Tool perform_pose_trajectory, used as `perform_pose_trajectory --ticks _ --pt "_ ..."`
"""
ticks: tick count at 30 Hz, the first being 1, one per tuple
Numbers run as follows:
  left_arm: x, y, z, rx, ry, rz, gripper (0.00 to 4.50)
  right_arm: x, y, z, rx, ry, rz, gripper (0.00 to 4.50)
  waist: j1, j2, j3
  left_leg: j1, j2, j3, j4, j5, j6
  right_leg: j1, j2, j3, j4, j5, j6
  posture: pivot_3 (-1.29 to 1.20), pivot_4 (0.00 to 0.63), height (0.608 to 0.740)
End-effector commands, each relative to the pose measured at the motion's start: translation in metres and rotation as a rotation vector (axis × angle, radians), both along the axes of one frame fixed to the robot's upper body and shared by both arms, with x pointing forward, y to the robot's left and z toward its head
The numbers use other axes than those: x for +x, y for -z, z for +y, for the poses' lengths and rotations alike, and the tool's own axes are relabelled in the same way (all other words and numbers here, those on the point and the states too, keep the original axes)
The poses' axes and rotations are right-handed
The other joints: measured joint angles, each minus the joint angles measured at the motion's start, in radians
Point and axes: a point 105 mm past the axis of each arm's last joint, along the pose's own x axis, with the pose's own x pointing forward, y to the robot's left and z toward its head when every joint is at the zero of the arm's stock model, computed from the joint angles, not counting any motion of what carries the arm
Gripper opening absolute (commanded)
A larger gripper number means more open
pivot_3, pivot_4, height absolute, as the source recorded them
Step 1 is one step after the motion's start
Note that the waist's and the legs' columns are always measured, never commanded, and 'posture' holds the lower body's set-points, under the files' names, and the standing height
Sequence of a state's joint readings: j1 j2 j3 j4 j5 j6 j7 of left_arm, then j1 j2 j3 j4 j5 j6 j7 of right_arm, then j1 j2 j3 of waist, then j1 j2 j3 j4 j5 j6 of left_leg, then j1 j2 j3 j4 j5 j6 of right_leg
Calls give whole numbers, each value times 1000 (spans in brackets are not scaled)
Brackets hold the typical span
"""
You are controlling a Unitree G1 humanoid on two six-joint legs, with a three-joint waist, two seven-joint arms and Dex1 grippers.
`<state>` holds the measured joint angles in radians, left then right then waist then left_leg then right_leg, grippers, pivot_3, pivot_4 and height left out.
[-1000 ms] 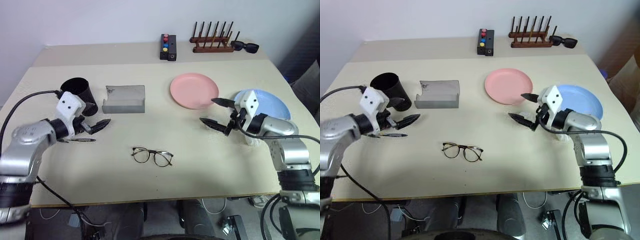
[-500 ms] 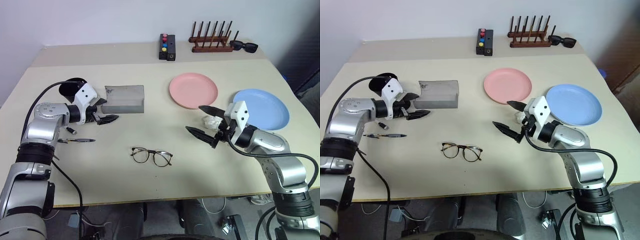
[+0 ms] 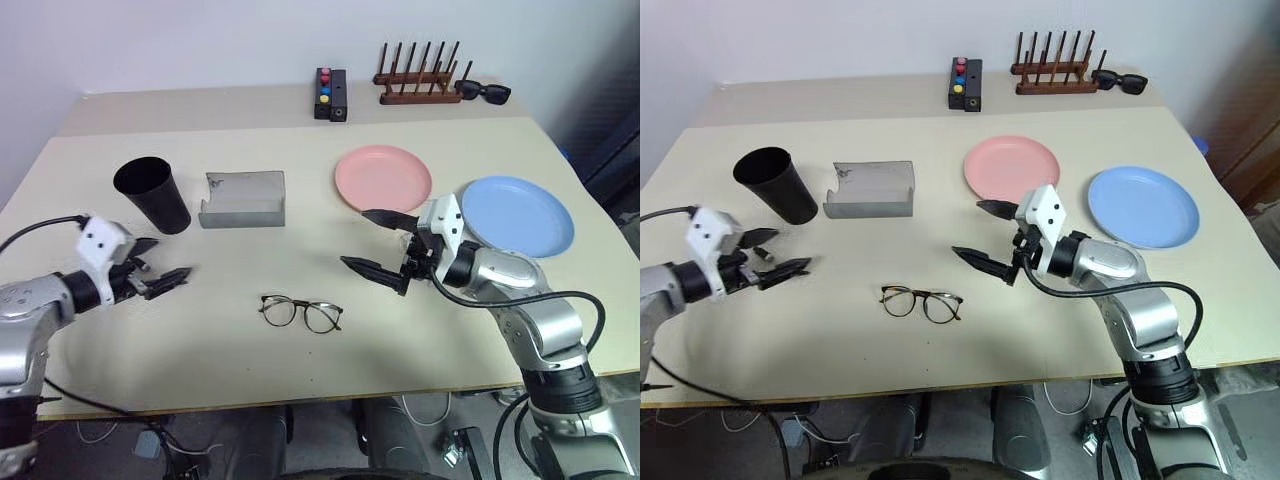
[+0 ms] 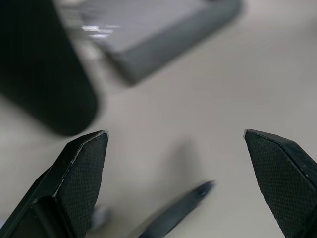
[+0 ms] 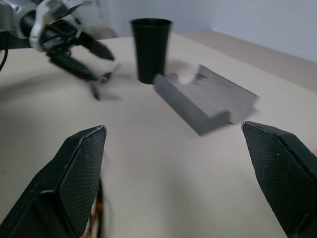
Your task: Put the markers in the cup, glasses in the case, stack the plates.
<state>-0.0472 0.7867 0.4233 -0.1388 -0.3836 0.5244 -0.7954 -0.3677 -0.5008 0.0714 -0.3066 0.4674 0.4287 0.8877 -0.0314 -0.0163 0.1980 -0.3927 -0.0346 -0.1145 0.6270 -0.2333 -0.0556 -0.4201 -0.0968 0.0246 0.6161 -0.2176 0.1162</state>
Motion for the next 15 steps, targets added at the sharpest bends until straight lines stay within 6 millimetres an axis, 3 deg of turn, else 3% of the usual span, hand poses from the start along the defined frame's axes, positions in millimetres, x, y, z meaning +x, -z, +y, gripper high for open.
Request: perform_pose_trajectory --ticks 1,4,8,12,15 --pt "-5 -9 5 -54 -179 -47 4481 -6 -9 13 24 -76 -21 4500 1 0 0 0 0 0 0 0 0 0 0 0 0 0 0 0 150 739" --pt "-8 -5 4 -57 -326 -45 4481 -8 -9 18 26 -111 -18 4500 8 0 0 0 0 0 0 0 0 0 0 0 0 2 3 0 150 739" --pt "-13 3 16 -139 -686 -26 4481 -15 -15 33 33 -204 -23 4500 16 -1 -1 0 0 0 2 0 0 1 0 0 1 2 3 0 150 739" --pt "-17 -3 24 -154 -949 -50 4481 -22 -16 48 44 -280 -18 4500 17 -4 -2 1 -1 -1 3 0 0 2 1 -1 2 2 4 0 150 739" --pt "-14 -8 18 -241 -1076 -49 4481 -24 -14 57 52 -310 -7 4500 19 -4 -2 1 -1 -1 3 0 0 2 1 -1 1 2 4 0 150 739"
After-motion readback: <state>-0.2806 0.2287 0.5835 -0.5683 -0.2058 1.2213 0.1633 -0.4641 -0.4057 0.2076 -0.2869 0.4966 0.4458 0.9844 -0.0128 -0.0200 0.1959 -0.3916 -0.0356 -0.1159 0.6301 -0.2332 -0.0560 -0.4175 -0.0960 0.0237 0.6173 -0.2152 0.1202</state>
